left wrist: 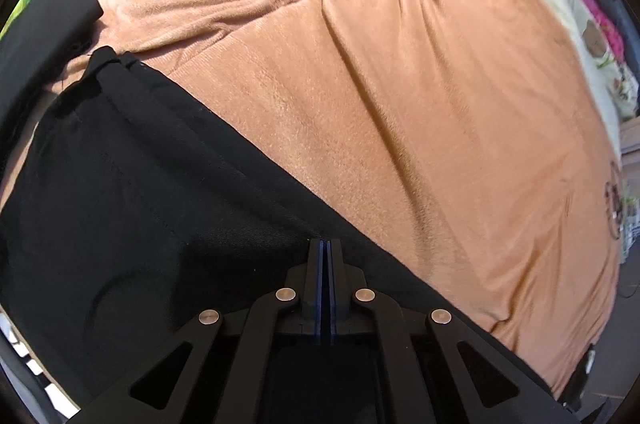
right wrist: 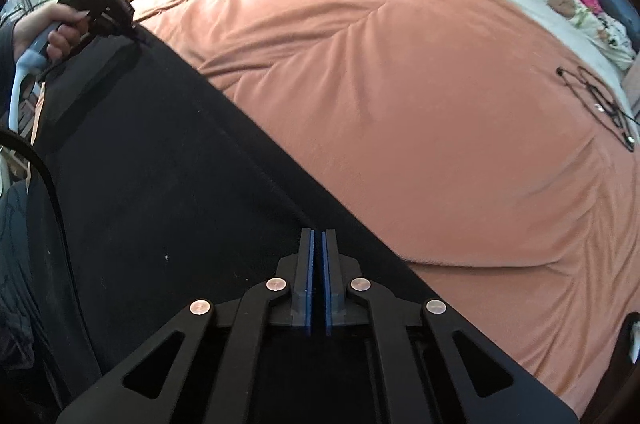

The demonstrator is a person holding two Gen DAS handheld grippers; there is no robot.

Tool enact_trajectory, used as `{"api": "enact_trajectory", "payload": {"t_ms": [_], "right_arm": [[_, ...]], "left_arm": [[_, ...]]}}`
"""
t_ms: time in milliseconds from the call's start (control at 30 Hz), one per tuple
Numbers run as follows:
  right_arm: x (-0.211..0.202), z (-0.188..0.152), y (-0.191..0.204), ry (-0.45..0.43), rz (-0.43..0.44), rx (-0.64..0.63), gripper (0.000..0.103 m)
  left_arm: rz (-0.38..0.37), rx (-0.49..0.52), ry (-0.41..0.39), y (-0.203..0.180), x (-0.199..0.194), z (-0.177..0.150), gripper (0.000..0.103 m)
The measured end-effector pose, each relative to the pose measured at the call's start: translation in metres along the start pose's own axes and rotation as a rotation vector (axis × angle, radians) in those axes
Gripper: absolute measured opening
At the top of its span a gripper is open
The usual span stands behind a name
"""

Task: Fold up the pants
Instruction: 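Close both tools on the folded trouser edge and press it down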

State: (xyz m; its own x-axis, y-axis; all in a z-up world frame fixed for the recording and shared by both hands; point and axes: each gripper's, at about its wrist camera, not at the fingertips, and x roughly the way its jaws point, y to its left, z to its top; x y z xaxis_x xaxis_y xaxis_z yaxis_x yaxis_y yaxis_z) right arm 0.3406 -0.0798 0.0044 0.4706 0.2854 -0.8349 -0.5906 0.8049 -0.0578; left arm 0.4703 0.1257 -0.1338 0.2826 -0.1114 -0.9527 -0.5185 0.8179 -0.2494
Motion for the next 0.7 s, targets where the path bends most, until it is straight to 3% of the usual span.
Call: {"api": "enact_trajectory", "payload": {"t_ms": [267,533,700], "right_arm": [[0.011,0.010,0.013,-0.029,-0.089,0.005,0.000],[0.051,0.011,0.016,0.008,-0.106,0.054,0.000],[0.077,0.010,0.016,0.034,-0.118,0.104,0.000]], "left_arm": [[-0.039,-0.004,-0.026,-0.006,-0.010,-0.003,0.001],[-0.021,-0.012,-0.001,-0.015,0.020,0.006,0.002],[-0.021,0.023,0.010,-0.020,0.022,0.010,0.007]]}}
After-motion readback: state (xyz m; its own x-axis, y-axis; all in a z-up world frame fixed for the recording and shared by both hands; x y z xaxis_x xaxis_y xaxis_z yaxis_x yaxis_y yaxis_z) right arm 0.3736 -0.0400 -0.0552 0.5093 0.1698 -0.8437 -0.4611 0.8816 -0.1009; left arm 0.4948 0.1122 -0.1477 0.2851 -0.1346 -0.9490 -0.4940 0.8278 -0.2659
